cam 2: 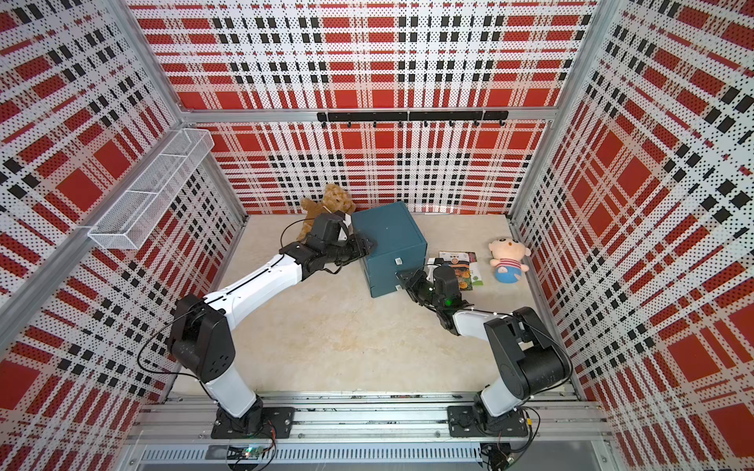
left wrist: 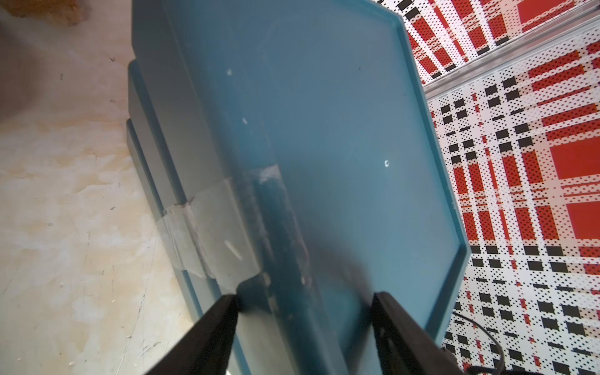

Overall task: Take the seed bags out of the drawer
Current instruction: Open the drawer in the storage box.

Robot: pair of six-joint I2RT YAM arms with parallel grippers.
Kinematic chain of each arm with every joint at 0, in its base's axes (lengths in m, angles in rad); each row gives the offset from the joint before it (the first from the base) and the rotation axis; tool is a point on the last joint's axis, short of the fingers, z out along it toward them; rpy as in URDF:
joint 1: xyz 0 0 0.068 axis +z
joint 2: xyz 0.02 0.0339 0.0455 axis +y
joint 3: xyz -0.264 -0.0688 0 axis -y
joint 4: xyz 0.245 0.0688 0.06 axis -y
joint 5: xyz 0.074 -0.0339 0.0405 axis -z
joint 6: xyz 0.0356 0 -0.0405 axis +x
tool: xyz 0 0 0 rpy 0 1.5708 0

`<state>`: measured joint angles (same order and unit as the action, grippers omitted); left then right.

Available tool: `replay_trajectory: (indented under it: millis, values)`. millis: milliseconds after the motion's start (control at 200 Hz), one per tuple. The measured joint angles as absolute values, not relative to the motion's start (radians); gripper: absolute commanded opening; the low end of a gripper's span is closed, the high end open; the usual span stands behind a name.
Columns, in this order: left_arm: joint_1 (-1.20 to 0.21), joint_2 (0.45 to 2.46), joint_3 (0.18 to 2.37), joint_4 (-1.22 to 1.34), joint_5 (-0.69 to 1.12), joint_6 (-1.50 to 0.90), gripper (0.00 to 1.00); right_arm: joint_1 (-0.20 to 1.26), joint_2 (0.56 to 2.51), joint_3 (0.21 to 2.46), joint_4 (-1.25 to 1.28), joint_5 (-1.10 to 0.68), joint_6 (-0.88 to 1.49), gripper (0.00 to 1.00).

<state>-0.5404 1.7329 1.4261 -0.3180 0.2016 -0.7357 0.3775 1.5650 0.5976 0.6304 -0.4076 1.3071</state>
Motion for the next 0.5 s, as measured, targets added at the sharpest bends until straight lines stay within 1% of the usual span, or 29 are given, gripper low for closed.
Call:
replay_trajectory:
  millis: [55,175,296,456,501]
  values:
    - [-0.54,1.733,1.426,-0.318,0.202,-0.736,0.7,0.377,1.565,0.598,0.63,-0.408,1.309,0.35]
    - [-0.54,1.733,1.426,-0.318,0.202,-0.735,0.7,0.377,1.572,0.603,0.638,-0.409,1.318,0.33]
    - [-0.54,1.733,1.426,-0.318,0.202,-0.735,0.7,0.377,1.592,0.628,0.642,-0.411,1.324,0.26]
    - [-0.54,1.733,1.426,-0.318,0.202,-0.735,0.7,0.377,1.605,0.642,0.641,-0.412,1.332,0.06]
    - [-0.54,1.733,1.426,-0.318,0.202,-0.735,0.7,0.377,1.606,0.642,0.64,-0.413,1.333,0.03]
